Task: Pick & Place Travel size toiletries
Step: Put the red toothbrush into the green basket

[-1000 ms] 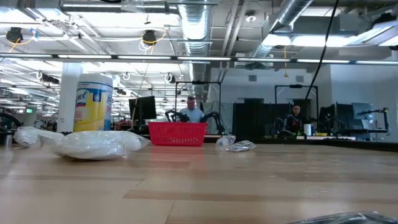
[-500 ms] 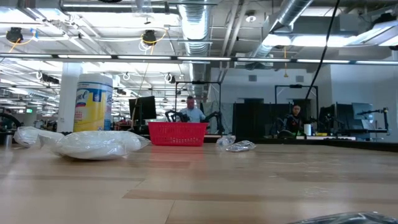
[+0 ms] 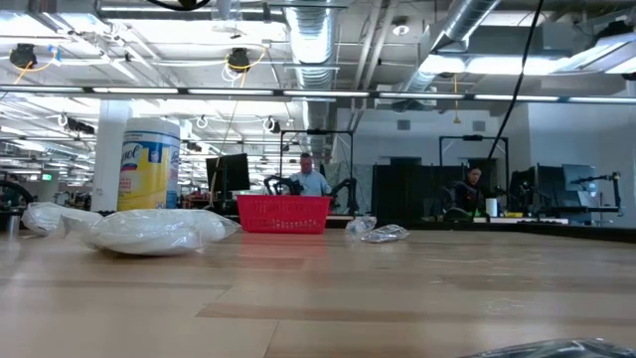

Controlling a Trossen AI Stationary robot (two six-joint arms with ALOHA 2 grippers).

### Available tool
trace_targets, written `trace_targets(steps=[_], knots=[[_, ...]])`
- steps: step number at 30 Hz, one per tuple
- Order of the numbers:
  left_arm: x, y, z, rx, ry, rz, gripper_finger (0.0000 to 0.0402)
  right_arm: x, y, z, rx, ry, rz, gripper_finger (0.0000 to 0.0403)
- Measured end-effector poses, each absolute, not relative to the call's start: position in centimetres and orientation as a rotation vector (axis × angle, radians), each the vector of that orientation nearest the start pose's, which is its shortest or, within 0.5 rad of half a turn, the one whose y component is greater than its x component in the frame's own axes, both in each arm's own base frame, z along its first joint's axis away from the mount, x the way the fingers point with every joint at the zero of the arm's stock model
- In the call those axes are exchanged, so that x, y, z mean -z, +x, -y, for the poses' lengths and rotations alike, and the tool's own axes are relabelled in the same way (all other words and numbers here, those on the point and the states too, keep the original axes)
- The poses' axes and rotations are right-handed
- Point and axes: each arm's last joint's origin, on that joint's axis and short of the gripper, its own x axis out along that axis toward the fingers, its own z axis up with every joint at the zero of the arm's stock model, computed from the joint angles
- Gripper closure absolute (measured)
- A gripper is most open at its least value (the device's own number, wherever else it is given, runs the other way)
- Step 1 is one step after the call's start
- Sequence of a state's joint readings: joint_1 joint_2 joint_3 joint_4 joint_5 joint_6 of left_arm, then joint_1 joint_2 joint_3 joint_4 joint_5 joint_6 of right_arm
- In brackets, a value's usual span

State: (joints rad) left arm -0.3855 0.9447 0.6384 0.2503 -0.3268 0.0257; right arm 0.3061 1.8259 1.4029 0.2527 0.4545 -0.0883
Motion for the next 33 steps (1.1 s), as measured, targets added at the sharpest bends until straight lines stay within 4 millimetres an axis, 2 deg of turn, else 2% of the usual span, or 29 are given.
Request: trace_targets(steps=[11, 22, 33], knots=[[-29.4, 20.0, 7.2, 0.068, 0.061, -0.059, 0.0155, -29.9, 41.0, -11.3, 0.259, -0.152, -0.154, 0.0390], [-29.0, 21.0, 7.3, 0.049, 0.066, -0.054, 0.0110, -29.9, 41.0, -11.2, 0.269, -0.152, -0.152, 0.0390], [-29.3, 20.9, 7.1, 0.041, 0.079, -0.032, 0.0121, -29.7, 41.0, -11.5, 0.211, -0.144, -0.176, 0.0390]])
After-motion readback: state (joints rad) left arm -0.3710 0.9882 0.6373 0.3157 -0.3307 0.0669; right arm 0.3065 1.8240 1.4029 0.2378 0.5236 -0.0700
